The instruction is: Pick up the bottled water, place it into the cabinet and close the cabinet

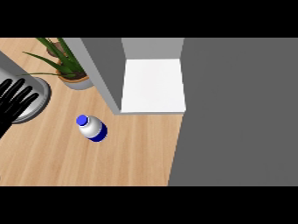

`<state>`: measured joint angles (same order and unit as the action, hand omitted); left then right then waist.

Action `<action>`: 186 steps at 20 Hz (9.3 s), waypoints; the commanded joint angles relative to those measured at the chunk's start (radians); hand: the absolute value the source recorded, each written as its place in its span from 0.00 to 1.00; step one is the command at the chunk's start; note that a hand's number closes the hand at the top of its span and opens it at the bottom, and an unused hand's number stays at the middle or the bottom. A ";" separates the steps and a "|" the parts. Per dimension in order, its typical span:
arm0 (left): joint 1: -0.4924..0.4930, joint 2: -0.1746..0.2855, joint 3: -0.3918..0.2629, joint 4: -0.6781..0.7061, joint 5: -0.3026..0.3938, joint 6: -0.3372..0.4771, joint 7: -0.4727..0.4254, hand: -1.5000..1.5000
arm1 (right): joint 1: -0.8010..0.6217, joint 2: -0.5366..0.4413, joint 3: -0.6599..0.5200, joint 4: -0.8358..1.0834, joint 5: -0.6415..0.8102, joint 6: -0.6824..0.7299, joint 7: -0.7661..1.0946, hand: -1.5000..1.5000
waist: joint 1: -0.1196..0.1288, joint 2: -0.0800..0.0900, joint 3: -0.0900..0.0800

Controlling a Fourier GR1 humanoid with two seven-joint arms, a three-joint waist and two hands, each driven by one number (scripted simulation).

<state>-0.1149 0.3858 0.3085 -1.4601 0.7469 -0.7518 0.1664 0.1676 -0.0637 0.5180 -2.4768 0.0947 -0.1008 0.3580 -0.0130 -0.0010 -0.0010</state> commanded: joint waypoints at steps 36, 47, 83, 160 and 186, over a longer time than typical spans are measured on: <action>-0.342 -0.111 -0.117 1.067 -0.741 0.007 -0.898 0.00 | -0.039 -0.134 0.065 -0.096 0.106 -0.140 0.065 0.00 | -0.031 0.008 -0.004; -0.380 -0.196 -0.109 1.137 -0.724 0.068 -1.002 1.00 | -0.083 -0.138 0.090 -0.044 0.102 -0.163 0.043 0.00 | -0.025 0.008 -0.004; -0.257 -0.385 -0.488 0.452 -0.490 0.821 -0.752 1.00 | -0.032 -0.235 0.060 -0.094 0.058 -0.241 0.031 0.00 | 0.012 -0.006 0.002; -1.050 -0.376 -0.551 1.263 -0.149 0.940 -0.873 0.00 | 0.180 -0.308 0.007 -0.065 -0.092 -0.135 -0.272 0.00 | -0.046 0.013 0.000; -0.314 -0.269 -0.813 0.328 -0.153 0.990 -0.662 1.00 | 0.098 -0.465 0.017 -0.103 -0.044 -0.041 -0.077 1.00 | 0.049 -0.013 0.000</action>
<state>-0.5868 0.0807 -0.4474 -0.9855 0.6165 0.2327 -0.5040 0.2772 -0.4680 0.5330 -2.4843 0.0221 -0.1829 0.1810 0.0259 -0.0143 -0.0006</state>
